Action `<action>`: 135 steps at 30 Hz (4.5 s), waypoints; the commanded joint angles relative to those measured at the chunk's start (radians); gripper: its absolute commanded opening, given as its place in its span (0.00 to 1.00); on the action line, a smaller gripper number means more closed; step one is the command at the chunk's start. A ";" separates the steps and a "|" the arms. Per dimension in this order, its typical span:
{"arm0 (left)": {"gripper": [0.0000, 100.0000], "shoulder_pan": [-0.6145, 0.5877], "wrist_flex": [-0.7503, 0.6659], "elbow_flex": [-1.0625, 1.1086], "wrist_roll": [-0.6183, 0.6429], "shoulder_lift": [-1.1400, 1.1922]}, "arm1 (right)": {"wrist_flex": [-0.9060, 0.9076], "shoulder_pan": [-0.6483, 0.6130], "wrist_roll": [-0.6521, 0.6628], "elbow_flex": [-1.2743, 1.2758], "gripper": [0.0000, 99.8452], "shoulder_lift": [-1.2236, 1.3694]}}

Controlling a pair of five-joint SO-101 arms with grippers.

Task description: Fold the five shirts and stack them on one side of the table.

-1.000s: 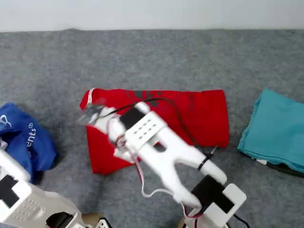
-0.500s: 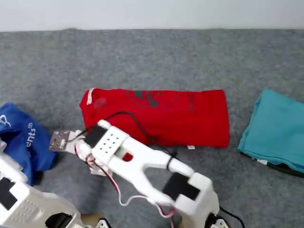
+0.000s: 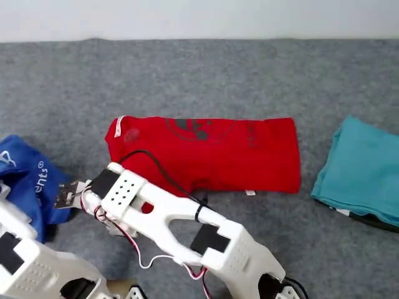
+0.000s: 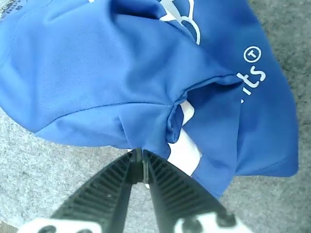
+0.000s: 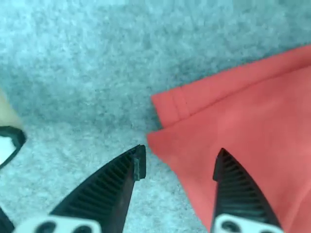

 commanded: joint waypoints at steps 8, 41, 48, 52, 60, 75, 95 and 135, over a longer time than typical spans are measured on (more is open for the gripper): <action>0.01 -0.038 0.006 -0.004 -0.008 -0.061 | -0.025 0.062 0.002 -0.091 0.21 0.125; 0.01 -0.086 0.008 -0.002 -0.008 -0.057 | -0.309 0.383 0.008 -0.103 0.01 -0.094; 0.01 -0.087 0.008 -0.002 -0.008 -0.057 | -0.351 0.389 0.101 -0.103 0.01 -0.090; 0.01 -0.087 0.008 -0.002 -0.008 -0.057 | -0.352 0.401 0.146 -0.103 0.01 -0.090; 0.01 -0.087 0.011 -0.002 -0.006 -0.060 | -0.424 0.490 0.147 -0.103 0.14 -0.071; 0.01 -0.087 0.014 -0.001 -0.002 -0.063 | -0.145 0.522 0.143 -0.411 0.14 0.004; 0.01 -0.084 0.009 0.036 0.000 -0.064 | 0.225 0.228 0.034 -0.112 0.21 -0.137; 0.01 -0.081 -0.021 0.036 -0.005 -0.055 | 0.035 0.165 0.114 -0.114 0.01 0.153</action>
